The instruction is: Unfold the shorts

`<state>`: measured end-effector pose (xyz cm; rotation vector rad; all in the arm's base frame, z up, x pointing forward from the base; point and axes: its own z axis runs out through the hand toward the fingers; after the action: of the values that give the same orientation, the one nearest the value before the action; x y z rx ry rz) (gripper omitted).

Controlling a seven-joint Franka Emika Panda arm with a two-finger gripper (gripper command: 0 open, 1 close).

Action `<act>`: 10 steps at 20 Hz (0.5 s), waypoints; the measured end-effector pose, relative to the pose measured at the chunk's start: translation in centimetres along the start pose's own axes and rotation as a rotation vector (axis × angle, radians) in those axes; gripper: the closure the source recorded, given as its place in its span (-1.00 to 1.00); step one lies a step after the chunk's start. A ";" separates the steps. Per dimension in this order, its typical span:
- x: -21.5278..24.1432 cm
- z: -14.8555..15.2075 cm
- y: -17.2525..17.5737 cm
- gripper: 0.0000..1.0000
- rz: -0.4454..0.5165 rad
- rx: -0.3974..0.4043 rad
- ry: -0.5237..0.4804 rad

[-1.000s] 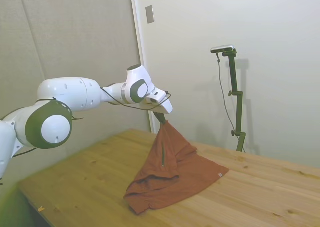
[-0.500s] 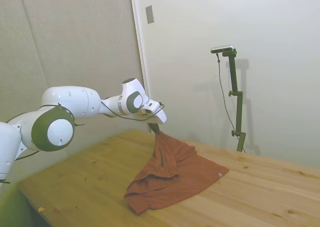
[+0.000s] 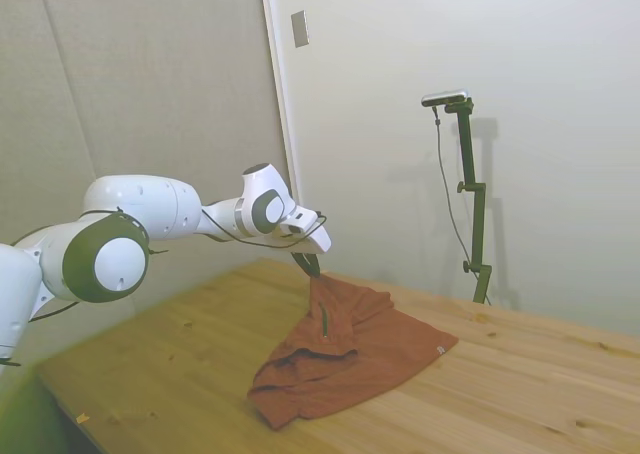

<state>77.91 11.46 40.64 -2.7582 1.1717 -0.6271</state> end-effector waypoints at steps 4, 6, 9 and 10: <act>2.0 -2.3 0.8 -1.00 0.022 0.005 0.016; 3.7 -4.0 1.9 -1.00 0.040 0.002 0.025; 5.4 -5.2 4.0 -1.00 0.058 -0.007 0.038; 5.5 -5.4 6.0 -1.00 0.058 -0.014 0.065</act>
<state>75.12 3.80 46.06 -2.7237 1.2681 -0.7101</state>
